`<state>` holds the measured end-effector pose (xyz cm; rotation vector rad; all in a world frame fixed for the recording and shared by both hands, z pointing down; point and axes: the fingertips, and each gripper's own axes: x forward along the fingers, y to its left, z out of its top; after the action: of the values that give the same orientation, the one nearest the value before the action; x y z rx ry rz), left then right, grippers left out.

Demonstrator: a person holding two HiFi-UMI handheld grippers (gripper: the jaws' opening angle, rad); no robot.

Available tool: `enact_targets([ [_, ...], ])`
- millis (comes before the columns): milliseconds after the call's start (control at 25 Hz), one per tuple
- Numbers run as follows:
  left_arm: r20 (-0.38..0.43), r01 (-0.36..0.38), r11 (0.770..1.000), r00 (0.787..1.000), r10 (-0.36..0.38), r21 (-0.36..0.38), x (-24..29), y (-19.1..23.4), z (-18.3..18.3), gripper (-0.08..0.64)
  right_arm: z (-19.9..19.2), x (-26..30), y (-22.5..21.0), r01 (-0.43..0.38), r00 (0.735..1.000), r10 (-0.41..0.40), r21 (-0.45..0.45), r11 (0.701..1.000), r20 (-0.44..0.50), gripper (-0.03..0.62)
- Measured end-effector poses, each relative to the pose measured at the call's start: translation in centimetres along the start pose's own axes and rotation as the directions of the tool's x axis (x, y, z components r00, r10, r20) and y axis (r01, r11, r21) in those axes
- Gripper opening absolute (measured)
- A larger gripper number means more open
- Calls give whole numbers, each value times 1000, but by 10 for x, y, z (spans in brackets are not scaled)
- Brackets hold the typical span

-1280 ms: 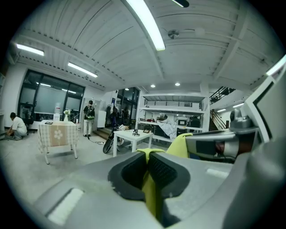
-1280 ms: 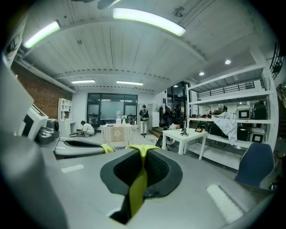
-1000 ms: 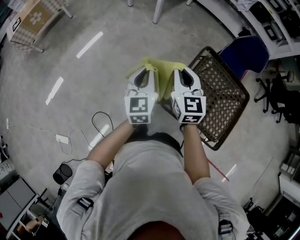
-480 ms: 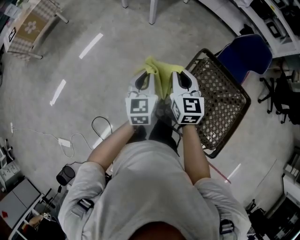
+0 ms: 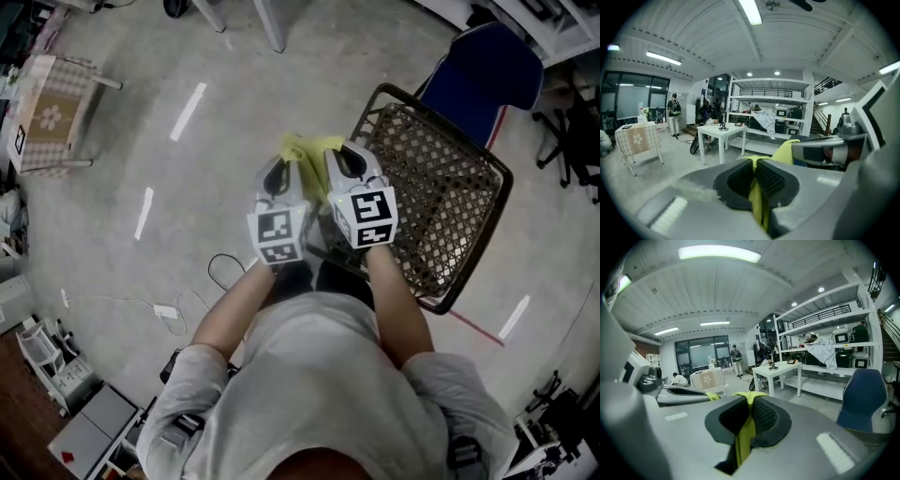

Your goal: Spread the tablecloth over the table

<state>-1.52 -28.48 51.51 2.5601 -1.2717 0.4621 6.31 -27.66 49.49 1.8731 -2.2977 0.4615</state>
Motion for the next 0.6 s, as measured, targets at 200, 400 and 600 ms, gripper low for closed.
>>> enact_targets([
  [200,-46,13,1000,999,-12,23,32,-12,4,25,-4,21,-33,-13,1000,13,42,999,-3,9],
  [400,-76,-3,998,997,8,68,68,-15,18,25,5,60,-59,-86,996,86,9,996,7,11],
  [600,8,38,991,999,-39,126,105,-50,69,25,51,33,-149,52,992,-58,60,997,112,9],
])
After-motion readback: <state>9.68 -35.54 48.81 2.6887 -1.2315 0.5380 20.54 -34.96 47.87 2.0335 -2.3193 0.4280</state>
